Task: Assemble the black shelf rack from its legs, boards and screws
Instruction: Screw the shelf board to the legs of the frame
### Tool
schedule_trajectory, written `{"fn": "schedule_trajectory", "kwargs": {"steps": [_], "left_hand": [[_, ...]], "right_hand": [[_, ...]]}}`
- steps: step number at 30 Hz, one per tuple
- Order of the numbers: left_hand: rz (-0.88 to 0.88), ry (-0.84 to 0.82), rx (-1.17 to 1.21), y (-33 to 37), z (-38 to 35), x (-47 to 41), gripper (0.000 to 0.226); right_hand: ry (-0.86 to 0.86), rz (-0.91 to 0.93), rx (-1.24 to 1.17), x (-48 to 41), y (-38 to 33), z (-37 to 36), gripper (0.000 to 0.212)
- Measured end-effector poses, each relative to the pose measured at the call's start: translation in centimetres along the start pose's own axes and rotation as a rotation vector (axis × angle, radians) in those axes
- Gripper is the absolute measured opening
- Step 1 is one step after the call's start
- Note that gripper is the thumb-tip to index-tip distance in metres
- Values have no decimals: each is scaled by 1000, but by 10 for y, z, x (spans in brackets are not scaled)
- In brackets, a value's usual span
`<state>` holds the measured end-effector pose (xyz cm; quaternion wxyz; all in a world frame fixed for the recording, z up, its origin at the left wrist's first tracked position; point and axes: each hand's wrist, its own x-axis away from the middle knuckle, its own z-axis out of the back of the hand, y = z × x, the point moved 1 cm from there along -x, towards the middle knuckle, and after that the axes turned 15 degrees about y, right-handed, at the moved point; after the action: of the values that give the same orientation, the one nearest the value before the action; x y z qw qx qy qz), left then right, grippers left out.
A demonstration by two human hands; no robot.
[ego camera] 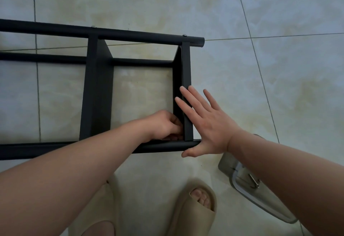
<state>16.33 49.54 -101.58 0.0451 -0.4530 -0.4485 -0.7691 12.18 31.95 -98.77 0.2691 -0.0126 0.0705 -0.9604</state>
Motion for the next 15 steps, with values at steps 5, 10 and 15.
{"fn": "schedule_trajectory", "kwargs": {"steps": [5, 10, 15], "left_hand": [[31, -3, 37, -1, -2, -4, 12], [48, -47, 71, -6, -1, -5, 15], [56, -82, 152, -7, 1, -4, 21]], "right_hand": [[-1, 13, 42, 1, 0, -1, 131], [-3, 13, 56, 1, 0, 0, 132], [-3, 16, 60, 1, -1, 0, 131]]}}
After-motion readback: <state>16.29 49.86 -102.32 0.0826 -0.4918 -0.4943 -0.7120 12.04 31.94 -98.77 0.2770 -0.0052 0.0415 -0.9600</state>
